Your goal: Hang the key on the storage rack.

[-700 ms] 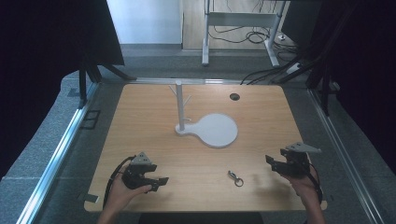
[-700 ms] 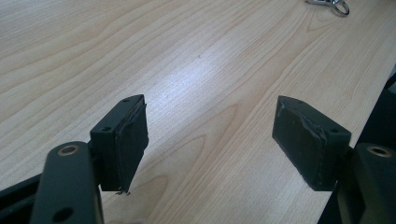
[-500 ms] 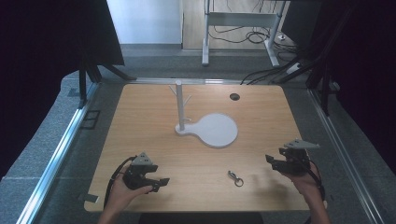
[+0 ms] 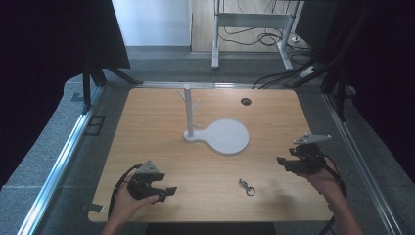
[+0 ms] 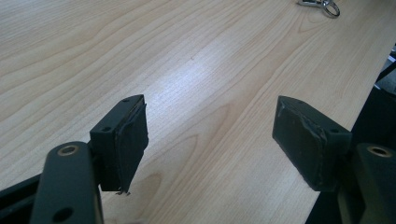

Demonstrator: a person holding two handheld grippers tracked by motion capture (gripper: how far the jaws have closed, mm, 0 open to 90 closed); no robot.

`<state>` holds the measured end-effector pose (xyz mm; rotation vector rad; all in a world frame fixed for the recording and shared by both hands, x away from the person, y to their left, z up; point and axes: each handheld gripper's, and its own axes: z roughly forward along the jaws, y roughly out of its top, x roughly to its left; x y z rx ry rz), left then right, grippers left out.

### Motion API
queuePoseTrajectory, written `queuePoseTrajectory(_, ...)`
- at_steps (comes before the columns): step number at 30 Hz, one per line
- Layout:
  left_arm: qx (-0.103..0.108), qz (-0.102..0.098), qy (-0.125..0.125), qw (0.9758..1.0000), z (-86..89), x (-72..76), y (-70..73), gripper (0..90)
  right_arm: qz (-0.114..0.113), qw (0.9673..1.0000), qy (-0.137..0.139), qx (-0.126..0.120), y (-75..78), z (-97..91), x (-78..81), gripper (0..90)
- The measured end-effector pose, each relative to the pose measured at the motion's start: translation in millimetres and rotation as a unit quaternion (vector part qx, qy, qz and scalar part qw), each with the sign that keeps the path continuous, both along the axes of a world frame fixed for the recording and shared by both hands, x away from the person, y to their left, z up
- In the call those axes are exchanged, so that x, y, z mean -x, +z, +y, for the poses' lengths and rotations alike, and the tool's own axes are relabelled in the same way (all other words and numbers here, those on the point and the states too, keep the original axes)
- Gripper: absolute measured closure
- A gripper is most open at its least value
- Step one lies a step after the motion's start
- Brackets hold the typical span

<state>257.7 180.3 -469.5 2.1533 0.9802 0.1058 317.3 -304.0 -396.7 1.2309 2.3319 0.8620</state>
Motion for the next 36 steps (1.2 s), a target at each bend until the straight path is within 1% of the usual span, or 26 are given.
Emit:
queuePoseTrajectory(2, 0.000, 0.000, 0.000, 1.0000, -0.1, 0.4, 0.5, 27.0, 0.001, 1.0000, 0.003, 0.002, 0.8, 1.3, -0.7, 39.9)
queuePoseTrajectory(4, 0.003, -0.001, 0.000, 1.0000, -0.3, 0.4, 1.7, 27.0, 0.007, 0.9999, 0.012, 0.007, 3.8, 6.9, -2.6, 41.5)
queuePoseTrajectory(8, 0.001, 0.001, 0.001, 1.0000, -1.2, 0.4, 0.0, 27.0, 0.017, 0.9993, 0.032, 0.014, 8.6, 17.5, -3.7, 42.5)
queuePoseTrajectory(13, 0.000, 0.002, 0.000, 1.0000, -1.7, 1.0, 0.1, 27.0, 0.031, 0.9976, 0.055, 0.028, 10.8, 31.0, -6.0, 43.0)
queuePoseTrajectory(15, 0.000, 0.001, -0.001, 1.0000, -1.1, 0.8, 0.5, 26.9, 0.036, 0.9966, 0.065, 0.035, 10.6, 35.6, -7.2, 45.3)
queuePoseTrajectory(19, -0.001, 0.002, 0.000, 1.0000, -1.0, 1.0, 0.5, 26.9, 0.046, 0.9950, 0.078, 0.042, 8.6, 44.4, -9.9, 46.4)
queuePoseTrajectory(24, -0.002, 0.004, -0.004, 1.0000, -2.3, 1.1, 0.2, 26.8, 0.057, 0.9930, 0.089, 0.051, 5.5, 53.1, -12.0, 46.9)
queuePoseTrajectory(28, 0.001, 0.004, -0.007, 1.0000, -3.2, 1.4, 0.2, 26.7, 0.067, 0.9914, 0.097, 0.057, 4.2, 57.9, -13.1, 48.1)
queuePoseTrajectory(36, 0.001, 0.005, -0.008, 1.0000, -3.7, 1.3, -0.1, 26.7, 0.074, 0.9905, 0.100, 0.059, 3.7, 61.6, -13.7, 49.8)
